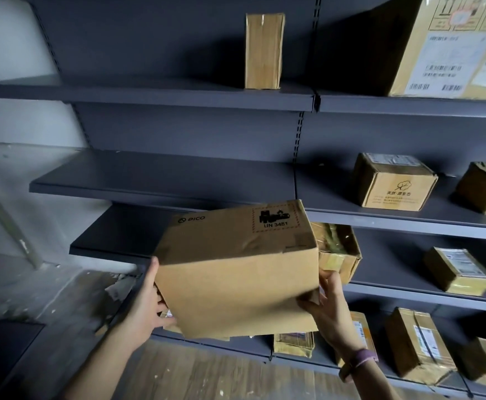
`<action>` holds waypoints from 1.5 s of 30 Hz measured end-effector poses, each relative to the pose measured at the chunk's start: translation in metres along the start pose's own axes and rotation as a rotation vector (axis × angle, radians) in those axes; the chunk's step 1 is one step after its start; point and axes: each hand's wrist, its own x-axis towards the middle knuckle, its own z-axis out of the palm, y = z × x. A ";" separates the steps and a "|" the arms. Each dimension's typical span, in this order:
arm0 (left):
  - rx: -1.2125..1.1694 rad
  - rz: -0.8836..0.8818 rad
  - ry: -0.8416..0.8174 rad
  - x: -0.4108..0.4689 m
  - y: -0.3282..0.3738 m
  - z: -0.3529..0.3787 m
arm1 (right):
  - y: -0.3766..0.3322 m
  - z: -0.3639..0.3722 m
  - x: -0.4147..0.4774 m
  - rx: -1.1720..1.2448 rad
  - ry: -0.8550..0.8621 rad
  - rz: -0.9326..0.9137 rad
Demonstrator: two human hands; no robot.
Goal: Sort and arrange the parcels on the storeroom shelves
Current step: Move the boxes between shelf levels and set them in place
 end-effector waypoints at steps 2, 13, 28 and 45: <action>-0.094 0.015 -0.025 -0.003 0.000 0.000 | -0.002 -0.001 -0.003 -0.008 -0.022 0.013; -0.049 0.147 -0.278 -0.003 -0.014 -0.032 | -0.012 -0.003 -0.011 0.321 -0.166 0.299; -0.003 0.151 -0.074 0.023 -0.040 -0.033 | 0.006 0.010 -0.037 0.329 0.025 0.223; -0.190 0.066 0.050 0.040 -0.028 -0.003 | -0.062 0.095 -0.060 -0.312 0.147 -0.425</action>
